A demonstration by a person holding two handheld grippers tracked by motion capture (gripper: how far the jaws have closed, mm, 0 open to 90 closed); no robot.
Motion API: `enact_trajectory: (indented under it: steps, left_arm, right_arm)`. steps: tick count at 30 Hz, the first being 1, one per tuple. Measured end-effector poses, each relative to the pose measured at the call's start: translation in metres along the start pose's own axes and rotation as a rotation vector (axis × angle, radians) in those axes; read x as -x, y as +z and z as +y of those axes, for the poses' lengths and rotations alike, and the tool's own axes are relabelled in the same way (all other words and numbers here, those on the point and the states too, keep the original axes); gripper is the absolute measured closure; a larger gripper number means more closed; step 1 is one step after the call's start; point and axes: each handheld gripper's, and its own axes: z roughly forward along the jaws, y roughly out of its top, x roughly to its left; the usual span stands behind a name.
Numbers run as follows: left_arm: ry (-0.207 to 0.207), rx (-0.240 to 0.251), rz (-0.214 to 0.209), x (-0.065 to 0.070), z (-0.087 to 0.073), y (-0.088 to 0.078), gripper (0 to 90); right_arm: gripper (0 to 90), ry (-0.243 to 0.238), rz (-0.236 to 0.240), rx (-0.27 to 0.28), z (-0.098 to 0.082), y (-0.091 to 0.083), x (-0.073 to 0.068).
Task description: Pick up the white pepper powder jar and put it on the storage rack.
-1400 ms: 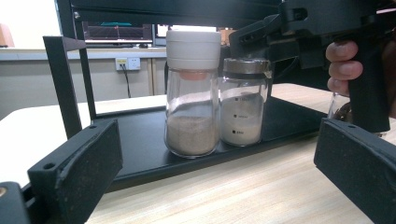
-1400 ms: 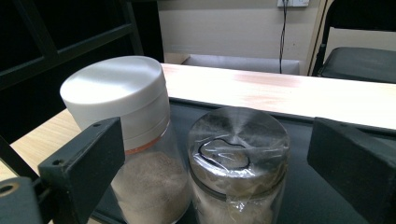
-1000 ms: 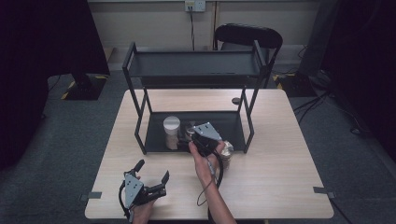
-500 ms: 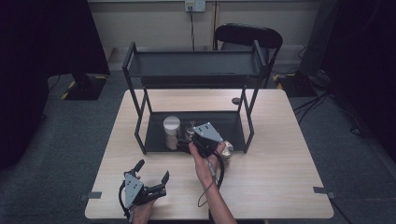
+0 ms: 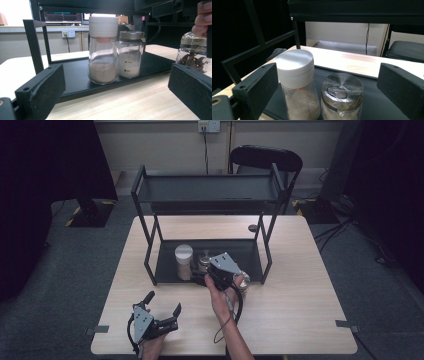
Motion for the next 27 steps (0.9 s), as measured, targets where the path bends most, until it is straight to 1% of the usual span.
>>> enact_trajectory:
  steps: [4, 11, 14, 17, 23, 27]
  left_arm:
    - [-0.001, 0.000, 0.000, 0.000, 0.000, 0.000, 0.3]
    - [0.002, -0.002, 0.001, 0.000, 0.000, 0.000, 0.3]
    - [0.004, -0.002, 0.001, 0.000, 0.000, 0.000, 0.3]
    - [0.003, -0.001, 0.001, 0.000, 0.000, 0.000, 0.3]
    - [0.004, -0.002, 0.001, 0.000, 0.000, 0.000, 0.3]
    - [0.003, -0.003, 0.001, 0.000, 0.000, 0.000, 0.3]
  right_arm:
    - [2.2, -0.011, 0.014, 0.025, 0.001, -0.008, 0.002]
    - [2.2, -0.015, 0.013, 0.048, 0.003, -0.019, 0.002]
    - [1.9, -0.011, 0.017, 0.070, 0.003, -0.025, 0.003]
    - [1.7, -0.017, 0.014, 0.083, 0.002, -0.029, 0.003]
    - [1.4, 0.000, 0.002, 0.104, 0.000, -0.040, 0.007]
    - [1.4, 0.000, -0.008, 0.103, 0.001, -0.044, 0.008]
